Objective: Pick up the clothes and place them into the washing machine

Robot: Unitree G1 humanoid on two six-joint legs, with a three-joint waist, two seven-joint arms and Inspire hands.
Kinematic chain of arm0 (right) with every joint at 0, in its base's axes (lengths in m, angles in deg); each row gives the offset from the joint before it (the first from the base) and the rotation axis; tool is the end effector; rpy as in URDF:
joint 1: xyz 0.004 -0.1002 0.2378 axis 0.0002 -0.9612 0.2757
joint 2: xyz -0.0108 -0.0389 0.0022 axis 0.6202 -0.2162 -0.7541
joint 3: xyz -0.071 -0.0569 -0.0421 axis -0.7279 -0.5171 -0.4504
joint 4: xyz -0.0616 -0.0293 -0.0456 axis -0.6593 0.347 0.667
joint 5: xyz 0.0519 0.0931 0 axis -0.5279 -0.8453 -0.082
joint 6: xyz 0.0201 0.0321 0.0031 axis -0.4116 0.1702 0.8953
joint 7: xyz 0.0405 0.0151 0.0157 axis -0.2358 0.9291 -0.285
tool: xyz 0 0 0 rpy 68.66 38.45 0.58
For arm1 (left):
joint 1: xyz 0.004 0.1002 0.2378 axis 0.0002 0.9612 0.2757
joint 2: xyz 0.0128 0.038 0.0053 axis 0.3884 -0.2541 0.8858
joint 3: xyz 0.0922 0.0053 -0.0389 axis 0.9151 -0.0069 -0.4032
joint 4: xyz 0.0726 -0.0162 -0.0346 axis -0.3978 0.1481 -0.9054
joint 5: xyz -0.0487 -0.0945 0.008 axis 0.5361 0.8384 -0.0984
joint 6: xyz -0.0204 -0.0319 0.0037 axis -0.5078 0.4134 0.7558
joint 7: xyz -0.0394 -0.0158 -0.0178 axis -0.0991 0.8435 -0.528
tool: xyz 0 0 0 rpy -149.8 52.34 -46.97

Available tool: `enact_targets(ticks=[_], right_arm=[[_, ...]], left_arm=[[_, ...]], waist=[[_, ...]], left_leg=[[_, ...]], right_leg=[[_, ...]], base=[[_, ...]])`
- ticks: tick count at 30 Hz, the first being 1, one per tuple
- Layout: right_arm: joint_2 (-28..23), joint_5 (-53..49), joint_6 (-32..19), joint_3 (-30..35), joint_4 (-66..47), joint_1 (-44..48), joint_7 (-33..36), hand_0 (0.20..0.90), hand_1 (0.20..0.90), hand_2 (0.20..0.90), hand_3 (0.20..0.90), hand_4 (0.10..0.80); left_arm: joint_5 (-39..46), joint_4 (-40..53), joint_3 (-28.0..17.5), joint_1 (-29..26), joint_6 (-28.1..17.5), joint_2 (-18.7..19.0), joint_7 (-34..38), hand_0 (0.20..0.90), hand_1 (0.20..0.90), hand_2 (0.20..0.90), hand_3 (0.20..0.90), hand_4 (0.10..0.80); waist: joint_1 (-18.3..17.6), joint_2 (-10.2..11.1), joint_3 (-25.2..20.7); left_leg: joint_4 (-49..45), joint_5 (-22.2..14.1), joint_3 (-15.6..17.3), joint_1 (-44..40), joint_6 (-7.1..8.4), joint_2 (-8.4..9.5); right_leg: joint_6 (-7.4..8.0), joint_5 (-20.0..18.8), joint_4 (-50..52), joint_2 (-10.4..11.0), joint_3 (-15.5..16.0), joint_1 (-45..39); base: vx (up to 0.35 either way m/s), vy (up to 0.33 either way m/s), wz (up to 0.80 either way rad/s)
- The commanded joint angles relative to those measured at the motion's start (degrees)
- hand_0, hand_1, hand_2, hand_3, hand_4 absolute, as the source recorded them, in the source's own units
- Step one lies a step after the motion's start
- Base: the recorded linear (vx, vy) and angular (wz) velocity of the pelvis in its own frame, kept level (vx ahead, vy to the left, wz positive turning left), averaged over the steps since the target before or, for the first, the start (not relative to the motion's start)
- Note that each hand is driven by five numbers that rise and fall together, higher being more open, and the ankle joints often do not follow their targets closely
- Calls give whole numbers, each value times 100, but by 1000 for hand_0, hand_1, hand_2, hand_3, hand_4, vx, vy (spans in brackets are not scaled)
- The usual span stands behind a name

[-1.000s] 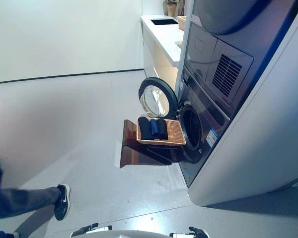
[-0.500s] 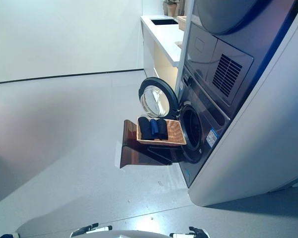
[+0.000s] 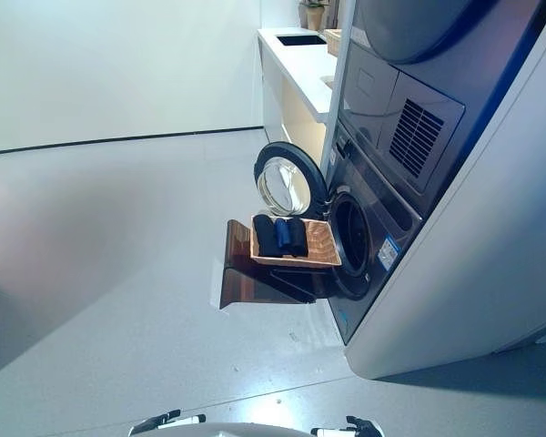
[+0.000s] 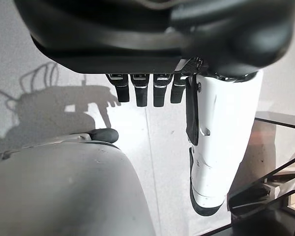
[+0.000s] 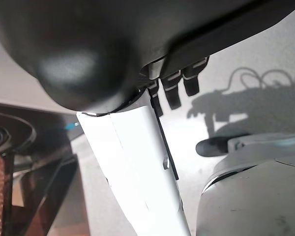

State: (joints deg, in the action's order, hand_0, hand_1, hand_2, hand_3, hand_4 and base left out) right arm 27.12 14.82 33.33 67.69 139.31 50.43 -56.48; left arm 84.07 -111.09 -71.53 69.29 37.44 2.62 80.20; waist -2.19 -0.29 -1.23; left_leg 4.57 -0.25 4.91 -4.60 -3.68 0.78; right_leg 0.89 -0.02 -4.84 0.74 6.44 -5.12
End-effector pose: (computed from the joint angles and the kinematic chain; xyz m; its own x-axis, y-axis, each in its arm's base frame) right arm 0.0385 -0.2087 -0.1280 0.2595 -0.2161 -0.9413 -0.0805 0.9664 -0.2440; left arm 0.0358 0.2167 -0.1265 0.2759 0.1094 -0.9549 -0.0977 0.9915 0.0854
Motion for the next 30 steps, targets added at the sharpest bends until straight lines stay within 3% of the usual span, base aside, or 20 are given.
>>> enact_targets(ticks=[1, 12, 16, 17, 20, 22, 25, 26, 27, 28, 29, 30], right_arm=[[-164, 160, -59, -164, 337, 389, -18, 900, 900, 900, 900, 800], [-260, 121, -77, -85, 199, 590, 93, 900, 900, 900, 900, 800], [-297, 83, -82, 8, 230, 568, 154, 900, 900, 900, 900, 800], [-318, 11, -98, 92, 269, 533, 162, 900, 900, 900, 900, 800], [-331, -43, -112, 119, 268, 546, 141, 900, 900, 900, 900, 800], [-328, -70, -136, 146, 266, 529, 147, 900, 900, 900, 900, 800], [-360, -74, -131, 264, 260, 465, 130, 900, 900, 900, 900, 800], [-370, -52, -114, 289, 267, 451, 142, 900, 900, 900, 900, 800], [-377, -14, -62, 332, 303, 438, 173, 900, 900, 900, 900, 800], [-381, -13, -61, 333, 302, 437, 174, 900, 900, 900, 900, 800], [-393, 81, -2, 365, 301, 419, 176, 900, 900, 900, 900, 800], [-397, 82, -1, 366, 299, 418, 176, 900, 900, 900, 900, 800]], left_arm=[[17, -362, -71, -529, -99, -376, -57, 900, 900, 900, 900, 800], [157, -244, -63, -779, -134, -254, -2, 900, 900, 900, 900, 800], [145, -211, -11, -813, -161, -217, -44, 900, 900, 900, 900, 800], [113, -223, -5, -809, -167, -172, -62, 900, 900, 900, 900, 800], [108, -231, -68, -804, -151, -79, -75, 900, 900, 900, 900, 800], [87, -273, -123, -806, -149, -13, -79, 900, 900, 900, 900, 800], [45, -366, -182, -796, -171, 48, -34, 900, 900, 900, 900, 800], [56, -369, -197, -804, -182, 62, -8, 900, 900, 900, 900, 800], [82, -388, -178, -824, -203, 69, 38, 900, 900, 900, 900, 800], [82, -388, -177, -824, -204, 65, 38, 900, 900, 900, 900, 800], [164, -376, -171, -869, -213, 73, 99, 900, 900, 900, 900, 800], [164, -376, -170, -868, -212, 69, 99, 900, 900, 900, 900, 800]], waist=[[115, 186, -78], [159, 204, 132], [129, 196, 163], [101, 177, 179], [67, 132, 273], [12, 63, 318], [-104, 18, 321], [-145, 61, 332], [-235, 117, 373], [-230, 91, 389], [-303, 100, 378], [-302, 75, 393]], left_leg=[[43, -274, 31, -45, 425, 3], [-673, -640, 45, 355, 101, 193], [-761, -707, -34, 333, 19, 268], [-778, -748, -98, 257, -54, 324], [-819, -764, -172, 181, -115, 295], [-778, -739, -212, 72, -96, 236], [-673, -755, -372, -275, 41, 204], [-627, -785, -441, -371, 96, 222], [-492, -840, -537, -613, 197, 198], [-478, -851, -533, -646, 201, 170], [-205, -895, -594, -920, 313, 79], [-189, -901, -592, -950, 317, 53]], right_leg=[[475, -159, 37, 306, 77, 59], [551, 73, 1294, 551, 38, 646], [582, -114, 1721, 636, 20, 800], [588, -405, 2145, 652, -41, 953], [562, -564, 2770, 561, -118, 1271], [515, -431, 2963, 475, -62, 1549], [419, -298, 2085, 474, 94, 1864], [466, -459, 1650, 579, 73, 1999], [574, -918, 849, 653, 7, 2135], [572, -932, 812, 625, 18, 2091], [685, -1287, 227, 683, 133, 2395], [682, -1295, 199, 658, 148, 2358]], base=[[23, 43, -1], [55, 83, -4], [118, 102, 7], [143, 124, 10], [118, 94, 5], [163, 74, 4], [241, -33, 14], [404, -154, 3], [303, -123, 10], [408, -165, 21], [212, -85, 18], [203, -86, 25]])
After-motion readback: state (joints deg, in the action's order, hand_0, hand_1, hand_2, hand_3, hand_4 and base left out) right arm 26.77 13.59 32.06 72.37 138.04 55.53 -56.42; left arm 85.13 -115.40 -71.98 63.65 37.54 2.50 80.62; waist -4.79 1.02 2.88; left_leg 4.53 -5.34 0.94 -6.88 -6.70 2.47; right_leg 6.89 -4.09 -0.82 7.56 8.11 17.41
